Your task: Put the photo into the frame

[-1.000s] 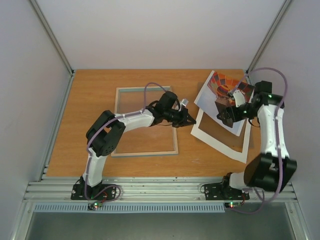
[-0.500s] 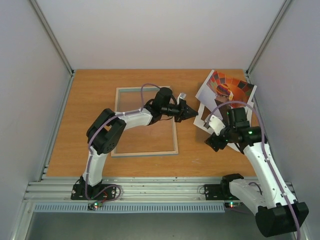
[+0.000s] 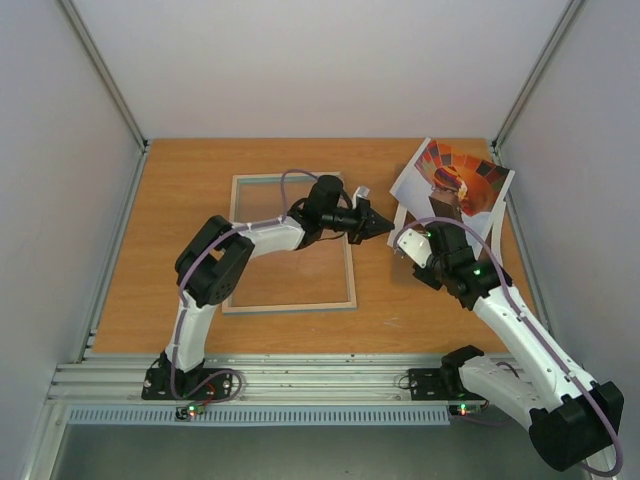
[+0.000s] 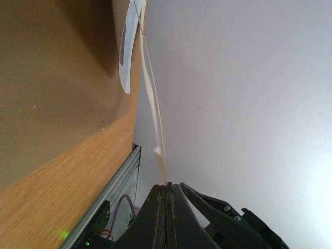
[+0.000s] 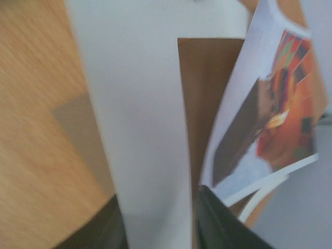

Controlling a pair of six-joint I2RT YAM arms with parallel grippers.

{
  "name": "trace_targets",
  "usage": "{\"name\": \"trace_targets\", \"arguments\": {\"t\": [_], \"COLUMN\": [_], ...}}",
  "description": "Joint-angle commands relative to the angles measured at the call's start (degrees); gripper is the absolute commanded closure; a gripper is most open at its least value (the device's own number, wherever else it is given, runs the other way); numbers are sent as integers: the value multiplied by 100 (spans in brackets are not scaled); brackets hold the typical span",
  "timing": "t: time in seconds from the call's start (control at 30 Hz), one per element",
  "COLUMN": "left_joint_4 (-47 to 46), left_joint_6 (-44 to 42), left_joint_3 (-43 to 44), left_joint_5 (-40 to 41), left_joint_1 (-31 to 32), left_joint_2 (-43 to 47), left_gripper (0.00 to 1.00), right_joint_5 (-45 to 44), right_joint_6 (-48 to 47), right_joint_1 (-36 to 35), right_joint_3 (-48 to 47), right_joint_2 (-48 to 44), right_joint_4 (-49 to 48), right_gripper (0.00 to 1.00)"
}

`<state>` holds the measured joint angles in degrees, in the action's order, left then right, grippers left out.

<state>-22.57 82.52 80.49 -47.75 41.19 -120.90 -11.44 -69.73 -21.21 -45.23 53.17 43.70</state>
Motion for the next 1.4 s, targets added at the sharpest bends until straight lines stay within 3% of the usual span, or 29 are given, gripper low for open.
{"name": "trace_targets", "arguments": {"t": [0.0,0.03,0.1,0.27,0.37,0.43,0.47,0.57,0.77,0.97,1.1,1.2,1.37], "left_joint_4": [-331,-321,-246,397,1475,2415,2869,4060,5395,6778,7472,7774,8293], "left_joint_6": [-14,-37,-124,-965,-1863,-2920,-3274,-4635,-6387,-8751,-9523,-9676,-10574], "left_joint_3": [29,37,67,112,217,347,413,684,873,1321,1445,1515,1733], "left_joint_5": [-10,-17,-22,-24,185,429,556,936,1406,879,325,130,937], "left_joint_1": [-56,-64,-82,-257,-419,-565,-648,-896,-1269,-1280,-1280,-1240,-770], "left_joint_2": [-127,-115,-59,355,865,1233,1408,1829,2740,3505,3828,4073,4540], "left_gripper": [99,98,82,42,19,4,1,1,1,1,2,8,13], "right_joint_5": [-588,-554,-378,154,226,274,291,346,365,1354,2017,2501,3069], "right_joint_6": [-244,-239,-183,7,-21,-59,-84,-189,-479,-614,-725,-728,-830], "right_joint_1": [-67,-67,-68,-65,-67,-67,-67,-67,-67,-67,-67,-68,-67], "right_joint_3": [-24,-107,-349,-1244,-1847,-2243,-2459,-3104,-4408,-5673,-6129,-6516,-6946], "right_joint_2": [-73,-90,-136,-206,-217,-240,-255,-242,-152,44,242,483,853], "right_joint_4": [-380,-305,-1,1120,1687,2031,2164,2555,2972,3768,4247,4547,4802], "right_gripper": [80,89,98,99,99,99,99,99,99,99,99,99,99]}}
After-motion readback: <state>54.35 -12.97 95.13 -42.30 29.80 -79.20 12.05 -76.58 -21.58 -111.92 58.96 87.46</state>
